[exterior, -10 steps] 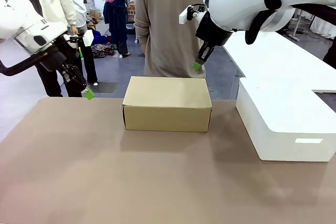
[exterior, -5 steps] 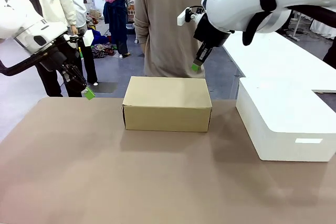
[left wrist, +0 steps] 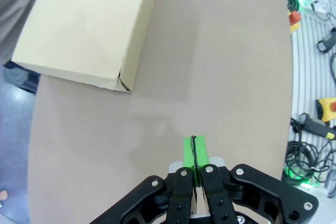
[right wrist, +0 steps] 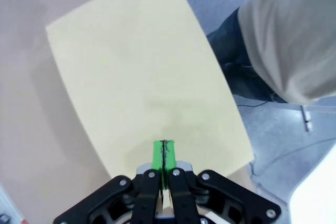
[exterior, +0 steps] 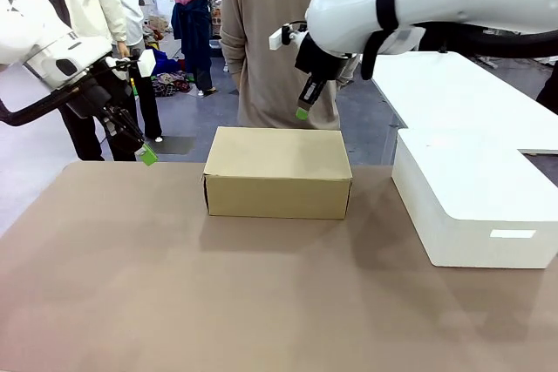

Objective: Pack the shoes into the box.
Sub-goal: Press down on the lid of the Shoes Box.

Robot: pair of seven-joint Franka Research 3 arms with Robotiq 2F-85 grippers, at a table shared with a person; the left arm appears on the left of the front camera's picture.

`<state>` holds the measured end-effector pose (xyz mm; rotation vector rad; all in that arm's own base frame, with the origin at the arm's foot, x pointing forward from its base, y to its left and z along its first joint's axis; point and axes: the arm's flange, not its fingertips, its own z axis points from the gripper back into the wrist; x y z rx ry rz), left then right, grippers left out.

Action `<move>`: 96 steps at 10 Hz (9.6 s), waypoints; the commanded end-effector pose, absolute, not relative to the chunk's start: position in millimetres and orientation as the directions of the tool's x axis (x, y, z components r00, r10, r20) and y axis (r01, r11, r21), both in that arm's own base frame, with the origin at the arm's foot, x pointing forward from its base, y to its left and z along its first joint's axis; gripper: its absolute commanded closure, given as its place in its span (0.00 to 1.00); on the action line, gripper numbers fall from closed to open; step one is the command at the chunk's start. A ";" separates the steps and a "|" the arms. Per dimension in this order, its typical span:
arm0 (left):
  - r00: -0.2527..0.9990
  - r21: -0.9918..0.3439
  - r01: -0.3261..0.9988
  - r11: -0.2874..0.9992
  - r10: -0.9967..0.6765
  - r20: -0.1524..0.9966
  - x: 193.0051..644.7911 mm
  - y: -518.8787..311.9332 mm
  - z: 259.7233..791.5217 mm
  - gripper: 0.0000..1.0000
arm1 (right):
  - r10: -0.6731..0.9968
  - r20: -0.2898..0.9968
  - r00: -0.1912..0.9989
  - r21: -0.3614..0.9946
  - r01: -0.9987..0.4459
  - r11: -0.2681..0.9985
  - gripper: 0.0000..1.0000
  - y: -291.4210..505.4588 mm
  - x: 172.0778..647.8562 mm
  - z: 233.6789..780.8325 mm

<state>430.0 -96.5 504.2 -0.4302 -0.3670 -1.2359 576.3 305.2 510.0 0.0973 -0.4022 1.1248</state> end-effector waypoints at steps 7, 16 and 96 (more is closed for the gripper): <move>0.297 -0.114 0.954 0.277 -0.826 0.479 429.8 -94.9 506.3 1.00 | 0.882 0.250 0.399 -0.092 -0.897 0.432 1.00 354.2 617.1 454.2; 0.297 -0.114 0.954 0.277 -0.826 0.479 429.8 -94.9 506.3 1.00 | 0.904 0.163 0.395 -0.067 -0.910 0.409 1.00 363.7 614.3 411.0; 0.297 -0.114 0.954 0.277 -0.826 0.479 429.8 -94.9 506.3 1.00 | 0.688 0.400 0.605 -0.060 -0.732 0.678 0.00 130.3 382.5 500.8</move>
